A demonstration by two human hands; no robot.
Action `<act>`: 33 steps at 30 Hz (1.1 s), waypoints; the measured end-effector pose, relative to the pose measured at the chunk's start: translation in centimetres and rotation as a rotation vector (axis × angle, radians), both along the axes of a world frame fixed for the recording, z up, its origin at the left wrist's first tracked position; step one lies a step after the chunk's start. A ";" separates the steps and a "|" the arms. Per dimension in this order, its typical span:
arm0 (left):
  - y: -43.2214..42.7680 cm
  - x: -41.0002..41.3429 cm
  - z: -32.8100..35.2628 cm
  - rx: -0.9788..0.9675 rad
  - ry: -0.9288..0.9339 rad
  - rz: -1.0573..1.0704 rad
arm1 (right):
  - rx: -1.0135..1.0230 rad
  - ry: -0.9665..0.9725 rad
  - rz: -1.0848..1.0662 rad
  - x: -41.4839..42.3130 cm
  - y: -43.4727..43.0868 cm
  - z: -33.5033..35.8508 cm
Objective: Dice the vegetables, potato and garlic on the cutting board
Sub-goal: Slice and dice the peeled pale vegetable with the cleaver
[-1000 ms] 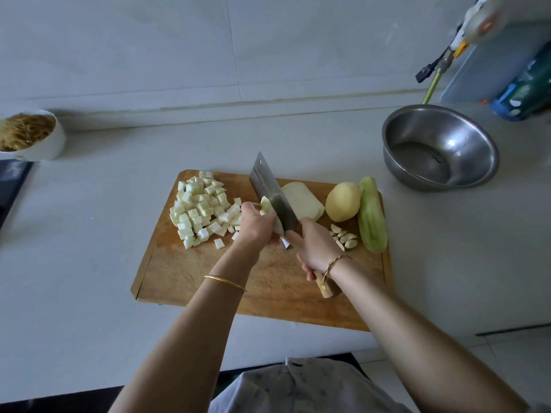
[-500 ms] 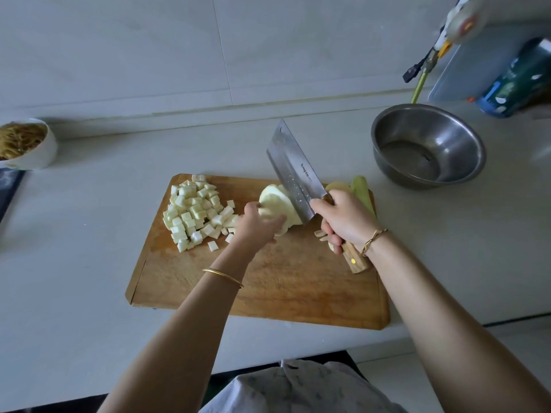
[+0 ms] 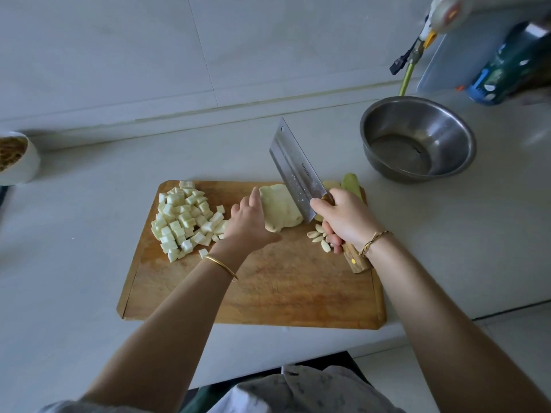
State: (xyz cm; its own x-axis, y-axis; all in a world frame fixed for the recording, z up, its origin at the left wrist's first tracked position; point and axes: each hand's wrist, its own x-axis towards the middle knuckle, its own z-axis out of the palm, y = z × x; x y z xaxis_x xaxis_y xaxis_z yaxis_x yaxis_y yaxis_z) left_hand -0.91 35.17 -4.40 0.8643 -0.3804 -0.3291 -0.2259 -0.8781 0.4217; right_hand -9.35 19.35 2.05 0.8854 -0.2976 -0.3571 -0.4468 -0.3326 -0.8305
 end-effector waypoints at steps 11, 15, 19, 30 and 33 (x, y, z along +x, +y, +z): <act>-1.2 0.9 -0.2 0.029 -0.071 -0.093 | 0.010 0.034 -0.055 -0.1 -0.5 0.1; -1.4 0.9 -0.3 0.110 -0.125 -0.142 | 0.016 0.046 -0.067 -0.2 -0.6 0.1; -1.5 0.9 0.2 0.190 -0.147 -0.188 | 0.040 0.052 -0.067 -0.3 -0.6 0.2; -4.8 4.1 2.4 0.356 -0.056 -0.378 | 0.038 0.025 -0.122 -0.8 -1.0 1.0; -5.2 4.7 2.3 0.440 -0.050 -0.499 | 0.047 0.035 -0.119 -1.0 -1.1 0.9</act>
